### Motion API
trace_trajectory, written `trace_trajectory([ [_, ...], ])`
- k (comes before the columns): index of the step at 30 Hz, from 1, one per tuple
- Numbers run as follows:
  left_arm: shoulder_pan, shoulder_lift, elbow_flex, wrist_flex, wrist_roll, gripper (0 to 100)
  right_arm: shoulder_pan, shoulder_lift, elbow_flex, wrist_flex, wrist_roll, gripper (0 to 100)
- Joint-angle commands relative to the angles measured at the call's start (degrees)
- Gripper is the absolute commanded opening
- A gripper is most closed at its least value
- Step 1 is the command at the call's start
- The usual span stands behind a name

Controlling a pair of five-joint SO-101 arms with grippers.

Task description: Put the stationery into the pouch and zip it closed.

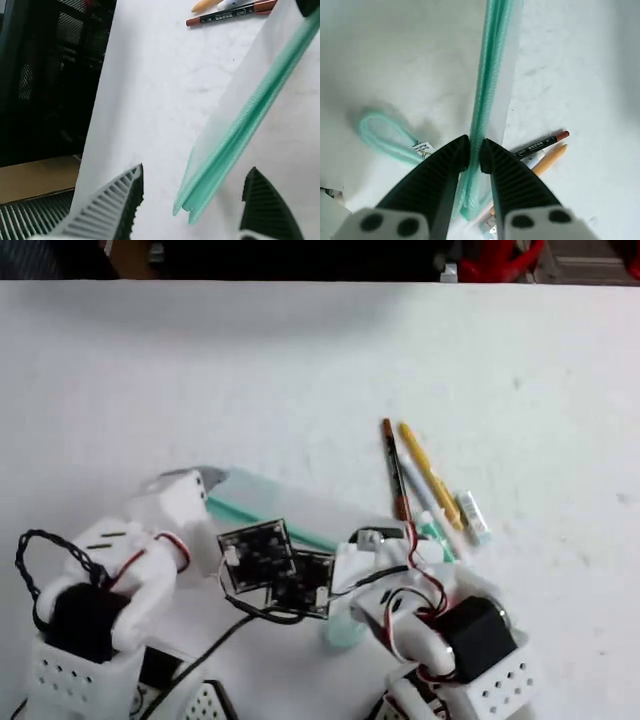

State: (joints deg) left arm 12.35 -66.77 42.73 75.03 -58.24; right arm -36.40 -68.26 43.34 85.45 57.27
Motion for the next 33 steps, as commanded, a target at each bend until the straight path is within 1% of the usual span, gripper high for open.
trace_trajectory([
  [1, 4.97, 1.71, 4.40, -2.11, -4.31, 32, -1.19, -0.92, -3.60, 0.13, 0.70, 1.8],
  [3, 6.99, 1.36, 6.33, -2.29, -4.40, 32, -1.10, -0.75, -3.52, -0.31, 0.70, 1.8],
  [5, 6.99, 1.27, 6.68, -3.60, -1.67, 32, -0.75, -0.75, -2.81, -1.36, 0.70, 1.8],
  [8, 3.38, 0.40, 3.87, -5.01, 1.85, 32, 1.36, -0.75, 1.49, -6.20, 0.70, 1.8],
  [11, -1.80, -3.03, -0.09, -4.92, 2.29, 32, 5.76, -0.75, 6.86, -12.79, 0.79, 1.8],
  [14, -6.02, -7.34, -1.67, -4.13, 2.29, 32, 7.87, -0.75, 10.64, -16.31, 0.97, 1.8],
  [18, -7.78, -12.09, -1.76, -0.26, 2.20, 32, 8.31, -0.75, 12.13, -16.84, 2.90, 1.8],
  [20, -7.78, -13.32, -1.23, 1.32, -0.09, 32, 8.75, -1.19, 11.87, -16.84, 2.99, 1.8],
  [22, -7.87, -13.14, 0.00, 1.23, -3.69, 32, 10.51, -1.27, 9.76, -15.60, 3.08, 1.8],
  [24, -7.96, -12.62, 2.02, 1.23, -6.95, 32, 11.74, -1.27, 5.80, -12.26, 3.25, 1.8],
  [26, -7.96, -12.18, 4.40, 0.62, -9.85, 32, 12.44, -1.36, 2.20, -8.04, 5.80, 1.8],
  [29, -7.87, -12.09, 7.82, -3.43, -10.73, 32, 12.09, -1.36, -1.49, -1.19, 9.67, 1.9],
  [31, -7.60, -12.09, 10.20, -6.24, -10.90, 32, 12.62, -1.36, -3.25, 0.22, 10.46, 1.9],
  [33, -7.52, -12.09, 13.45, -9.41, -12.66, 32, 13.85, -1.45, -5.27, 1.27, 10.64, 1.9],
])
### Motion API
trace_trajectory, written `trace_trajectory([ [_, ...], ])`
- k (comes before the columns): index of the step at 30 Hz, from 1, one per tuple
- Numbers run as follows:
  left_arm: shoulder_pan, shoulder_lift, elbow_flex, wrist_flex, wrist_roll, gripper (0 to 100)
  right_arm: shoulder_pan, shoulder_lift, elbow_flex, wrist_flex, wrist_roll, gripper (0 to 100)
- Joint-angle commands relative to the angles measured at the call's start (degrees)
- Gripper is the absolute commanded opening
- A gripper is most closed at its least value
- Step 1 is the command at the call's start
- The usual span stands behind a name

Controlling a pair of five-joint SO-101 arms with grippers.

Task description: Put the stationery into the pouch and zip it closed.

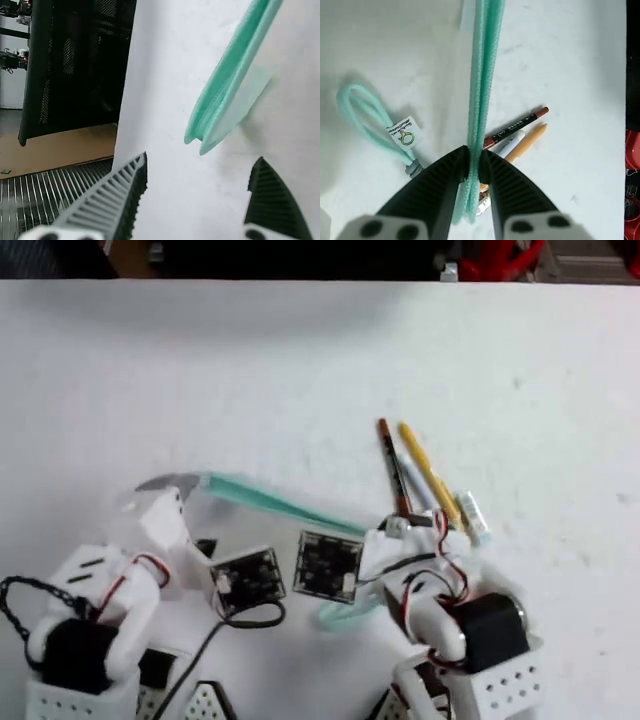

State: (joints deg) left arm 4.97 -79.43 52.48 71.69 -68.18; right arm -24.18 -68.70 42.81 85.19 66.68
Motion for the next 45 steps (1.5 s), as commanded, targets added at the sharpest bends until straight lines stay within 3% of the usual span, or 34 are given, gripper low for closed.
trace_trajectory([
  [1, -0.13, 0.57, 5.36, -7.38, -2.99, 32, 1.89, -1.01, -6.15, 2.68, 1.32, 1.9],
  [9, 6.37, -0.84, 7.03, -8.88, 4.22, 32, -4.00, -0.40, -20.92, 12.00, -1.05, 1.9],
  [16, 21.23, -6.46, 6.59, -4.57, 9.85, 32, -8.40, -0.84, -23.21, 11.74, -4.57, 1.9],
  [21, 26.68, -6.37, 7.03, -7.21, 17.41, 32, -11.65, -0.92, -24.53, 12.88, -5.63, 1.9],
  [27, 32.92, -6.29, 7.03, -8.88, 19.69, 32, -13.93, -1.27, -24.62, 13.23, -5.54, 1.9],
  [34, 32.40, -6.29, 6.68, -9.23, 19.43, 32, -20.26, -7.60, -23.30, 13.58, -5.19, 1.8],
  [41, 30.90, -6.37, 6.86, -11.96, 19.52, 32, -26.42, -8.48, -12.66, 13.49, -3.43, 1.8],
  [45, 31.43, -6.37, 9.14, -10.55, 18.81, 32, -21.05, -8.57, -16.09, 13.32, -3.43, 1.8],
])
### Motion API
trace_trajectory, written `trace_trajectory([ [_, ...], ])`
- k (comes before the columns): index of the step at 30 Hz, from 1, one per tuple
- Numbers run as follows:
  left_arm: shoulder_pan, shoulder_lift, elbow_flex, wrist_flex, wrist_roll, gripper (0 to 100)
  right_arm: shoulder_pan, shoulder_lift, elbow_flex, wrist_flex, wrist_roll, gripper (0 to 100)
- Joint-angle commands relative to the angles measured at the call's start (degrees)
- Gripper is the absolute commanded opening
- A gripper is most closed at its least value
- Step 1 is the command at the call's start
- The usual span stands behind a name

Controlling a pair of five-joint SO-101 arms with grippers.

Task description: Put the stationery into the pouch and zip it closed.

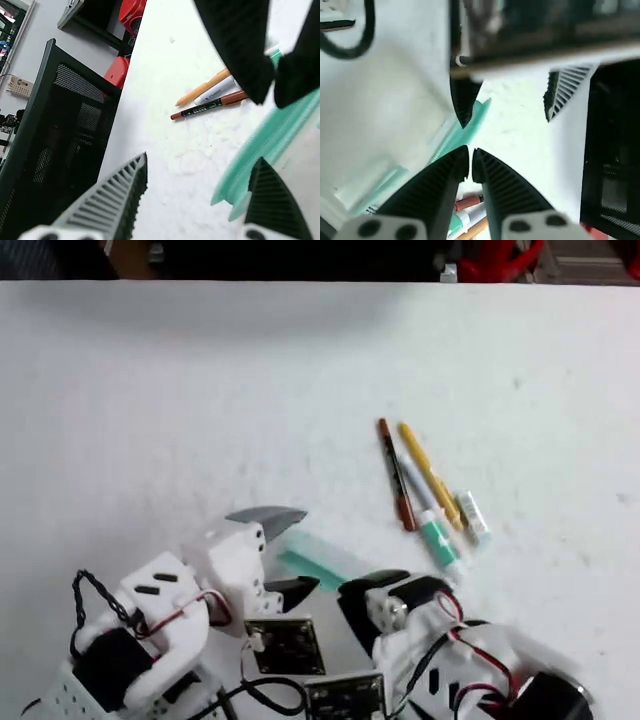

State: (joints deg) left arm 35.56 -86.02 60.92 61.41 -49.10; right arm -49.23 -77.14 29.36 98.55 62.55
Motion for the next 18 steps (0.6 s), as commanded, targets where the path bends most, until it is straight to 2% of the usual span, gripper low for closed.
trace_trajectory([
  [1, 0.66, 0.13, 1.76, 0.26, -1.58, 32, 6.99, -0.13, -3.25, -0.04, 0.70, 1.8],
  [5, 0.84, -0.04, 6.24, 0.70, -1.85, 32, 17.36, 0.04, 1.05, -0.04, -2.73, 2.9],
  [10, 1.19, -0.13, 6.42, 0.62, -0.97, 32, 25.19, 0.40, 4.04, 0.13, -9.76, 22.2],
  [15, 2.77, -0.13, 5.80, 0.26, -1.14, 32, 20.44, 5.93, 4.66, 0.31, -20.13, 23.5],
  [18, 2.77, -0.13, 5.98, 0.26, -1.05, 32, 16.75, 12.44, 4.22, 0.31, -22.42, 23.5],
])
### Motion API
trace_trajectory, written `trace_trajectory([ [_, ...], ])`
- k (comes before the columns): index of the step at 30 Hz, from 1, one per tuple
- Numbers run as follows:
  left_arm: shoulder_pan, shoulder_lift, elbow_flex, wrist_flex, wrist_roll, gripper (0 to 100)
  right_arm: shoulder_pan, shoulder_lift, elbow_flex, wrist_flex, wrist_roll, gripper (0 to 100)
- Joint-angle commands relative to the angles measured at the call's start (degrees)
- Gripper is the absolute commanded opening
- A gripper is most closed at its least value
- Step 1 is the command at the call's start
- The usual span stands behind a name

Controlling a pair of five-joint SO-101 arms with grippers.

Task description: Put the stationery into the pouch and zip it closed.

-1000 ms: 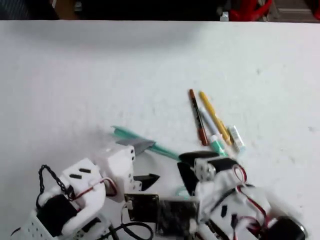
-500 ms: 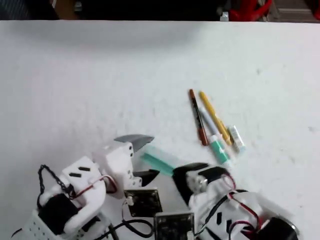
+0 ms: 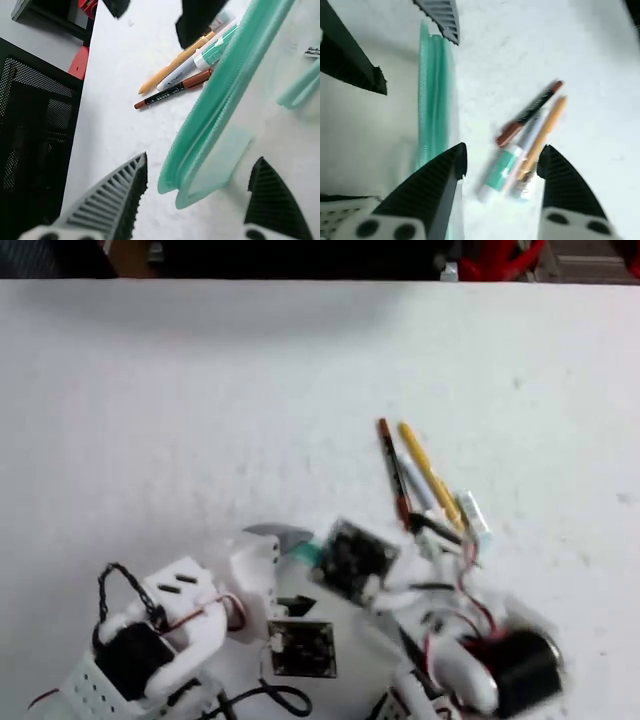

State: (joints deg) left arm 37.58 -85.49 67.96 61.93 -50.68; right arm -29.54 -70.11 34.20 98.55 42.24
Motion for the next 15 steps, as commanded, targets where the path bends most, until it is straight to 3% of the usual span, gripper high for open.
trace_trajectory([
  [1, 0.57, -0.66, -1.05, -0.26, 0.62, 32, -4.26, 7.43, -0.88, 0.40, -2.37, 23.5],
  [9, 0.31, -0.57, 1.76, -2.64, 0.44, 32, -15.78, 14.81, -4.13, 0.66, -11.78, 23.1],
  [15, -3.03, -0.66, 3.43, -5.19, 0.44, 32, -11.82, 20.44, 0.00, 0.66, -9.23, 20.5],
])
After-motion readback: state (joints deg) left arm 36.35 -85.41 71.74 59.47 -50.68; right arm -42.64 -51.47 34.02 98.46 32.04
